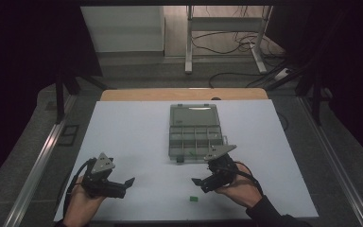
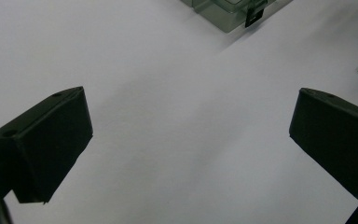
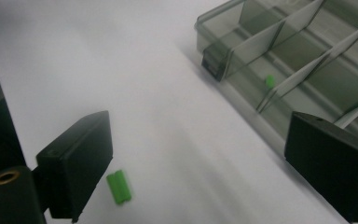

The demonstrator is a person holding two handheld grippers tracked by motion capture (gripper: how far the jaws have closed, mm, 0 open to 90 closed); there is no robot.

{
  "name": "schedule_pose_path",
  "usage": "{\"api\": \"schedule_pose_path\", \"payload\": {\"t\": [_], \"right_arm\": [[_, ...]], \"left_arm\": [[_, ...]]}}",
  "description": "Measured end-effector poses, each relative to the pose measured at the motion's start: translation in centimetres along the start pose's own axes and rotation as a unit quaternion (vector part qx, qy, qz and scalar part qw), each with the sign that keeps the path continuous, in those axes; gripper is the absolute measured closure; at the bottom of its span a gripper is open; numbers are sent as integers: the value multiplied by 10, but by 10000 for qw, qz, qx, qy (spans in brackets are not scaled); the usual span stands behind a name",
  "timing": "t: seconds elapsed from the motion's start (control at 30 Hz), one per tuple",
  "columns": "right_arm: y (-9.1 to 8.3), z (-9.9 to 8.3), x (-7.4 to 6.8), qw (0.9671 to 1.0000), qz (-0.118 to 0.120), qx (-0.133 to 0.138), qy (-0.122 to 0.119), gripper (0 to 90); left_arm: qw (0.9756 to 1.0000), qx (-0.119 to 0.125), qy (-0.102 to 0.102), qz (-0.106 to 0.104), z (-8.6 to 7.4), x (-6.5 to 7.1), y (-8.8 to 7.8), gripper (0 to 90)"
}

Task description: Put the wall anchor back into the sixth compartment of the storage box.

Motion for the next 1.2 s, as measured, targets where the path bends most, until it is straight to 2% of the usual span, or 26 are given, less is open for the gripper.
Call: {"api": "schedule_pose_path", "payload": {"t": [0.37, 0.57, 0.83, 0.97, 1.2], "right_arm": [[1, -10, -13, 9998, 35, -162, -96, 69], [3, -15, -19, 9996, 109, -246, -90, 95], [12, -23, -25, 9989, 222, -411, -67, 113], [15, -24, -29, 9983, 269, -494, -135, 181], [21, -27, -34, 9968, 443, -606, -284, 399]], "left_arm": [[10000, 7, -11, -9, 0, 1, 0, 0], [10000, -5, 2, -6, 0, 1, 0, 0], [10000, -9, -7, -29, 0, 1, 1, 0], [10000, -29, 16, -32, -1, 1, 1, 0], [10000, -34, 19, -38, 0, 2, 1, 0]]}}
Point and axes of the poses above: each handheld gripper's, and its own axes: y roughly forward along the jaws, z roughly out of its top, x roughly to its right, the point moved 5 cm from there along y, roughly forward along the jaws, and after that the axes turned 11 degrees about -y, right-handed, at the moved point
